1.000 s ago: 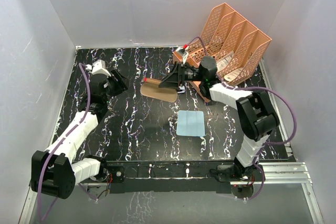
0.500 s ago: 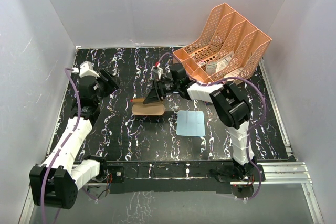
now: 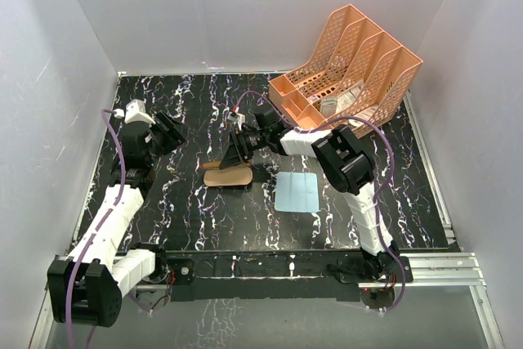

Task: Organize the sunglasses
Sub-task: Place the sunglasses case at the center of the board.

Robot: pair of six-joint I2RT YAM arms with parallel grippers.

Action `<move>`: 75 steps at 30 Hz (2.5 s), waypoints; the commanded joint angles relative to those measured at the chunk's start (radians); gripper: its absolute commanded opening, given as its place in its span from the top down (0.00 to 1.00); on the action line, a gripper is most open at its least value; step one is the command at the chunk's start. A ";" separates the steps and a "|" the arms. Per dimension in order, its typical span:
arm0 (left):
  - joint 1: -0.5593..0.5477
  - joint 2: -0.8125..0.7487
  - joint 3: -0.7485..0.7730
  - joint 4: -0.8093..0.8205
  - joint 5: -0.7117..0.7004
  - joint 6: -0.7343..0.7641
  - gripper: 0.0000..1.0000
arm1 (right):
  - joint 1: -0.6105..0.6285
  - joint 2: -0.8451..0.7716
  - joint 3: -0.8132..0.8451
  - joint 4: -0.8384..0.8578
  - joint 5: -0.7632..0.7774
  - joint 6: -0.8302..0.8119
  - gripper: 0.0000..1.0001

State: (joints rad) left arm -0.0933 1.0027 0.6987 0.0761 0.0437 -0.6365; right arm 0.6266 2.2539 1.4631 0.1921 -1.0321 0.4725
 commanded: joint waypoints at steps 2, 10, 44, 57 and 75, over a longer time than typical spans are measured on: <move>0.009 -0.011 -0.008 0.023 0.036 -0.008 0.39 | 0.009 0.039 0.061 0.068 -0.005 0.014 1.00; 0.009 0.001 -0.013 0.036 0.058 -0.011 0.39 | 0.010 0.042 0.036 0.116 -0.022 0.035 0.74; 0.010 0.002 -0.021 0.055 0.099 -0.014 0.39 | -0.020 -0.169 0.064 -0.097 0.188 -0.150 0.22; 0.010 0.002 -0.031 0.062 0.120 -0.019 0.39 | -0.033 -0.384 -0.091 -0.111 0.375 -0.180 0.24; 0.010 0.083 -0.034 0.054 0.172 -0.028 0.41 | -0.028 -0.822 -0.559 -0.025 0.574 -0.079 0.40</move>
State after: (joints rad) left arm -0.0879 1.0714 0.6540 0.1314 0.1696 -0.6556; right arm 0.5945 1.5379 0.9691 0.1101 -0.5289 0.3725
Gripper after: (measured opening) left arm 0.594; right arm 0.606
